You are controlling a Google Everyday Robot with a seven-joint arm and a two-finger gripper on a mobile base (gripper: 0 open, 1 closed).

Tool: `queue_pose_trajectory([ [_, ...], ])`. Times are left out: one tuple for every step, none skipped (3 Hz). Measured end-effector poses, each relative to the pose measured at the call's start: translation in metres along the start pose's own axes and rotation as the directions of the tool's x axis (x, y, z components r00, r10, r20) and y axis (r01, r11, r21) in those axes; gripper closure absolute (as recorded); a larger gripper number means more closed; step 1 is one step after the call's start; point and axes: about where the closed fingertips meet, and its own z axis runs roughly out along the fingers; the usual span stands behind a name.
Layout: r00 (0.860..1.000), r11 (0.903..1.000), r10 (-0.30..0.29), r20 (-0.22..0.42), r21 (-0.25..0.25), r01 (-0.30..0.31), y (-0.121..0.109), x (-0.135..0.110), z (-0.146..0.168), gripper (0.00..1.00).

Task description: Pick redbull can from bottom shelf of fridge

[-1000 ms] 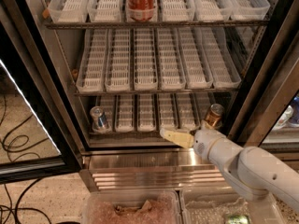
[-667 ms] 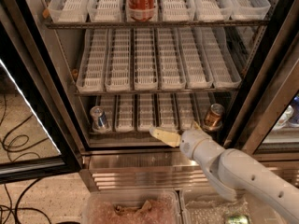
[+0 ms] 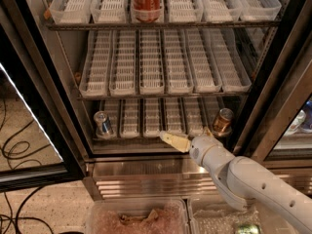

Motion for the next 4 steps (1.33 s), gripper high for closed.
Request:
queue_pose_trajectory([
  [1.000,0.9994,-0.017,0.023,0.030,0.016,0.001,0.002,0.008,0.00],
  [0.994,0.9960,-0.048,0.094,0.080,0.040,0.008,0.002,0.025,0.00],
  [0.992,0.9873,-0.060,0.113,0.153,0.042,-0.011,-0.002,0.023,0.00],
  [0.991,0.9871,-0.066,0.116,0.153,0.047,-0.011,-0.001,0.026,0.00],
])
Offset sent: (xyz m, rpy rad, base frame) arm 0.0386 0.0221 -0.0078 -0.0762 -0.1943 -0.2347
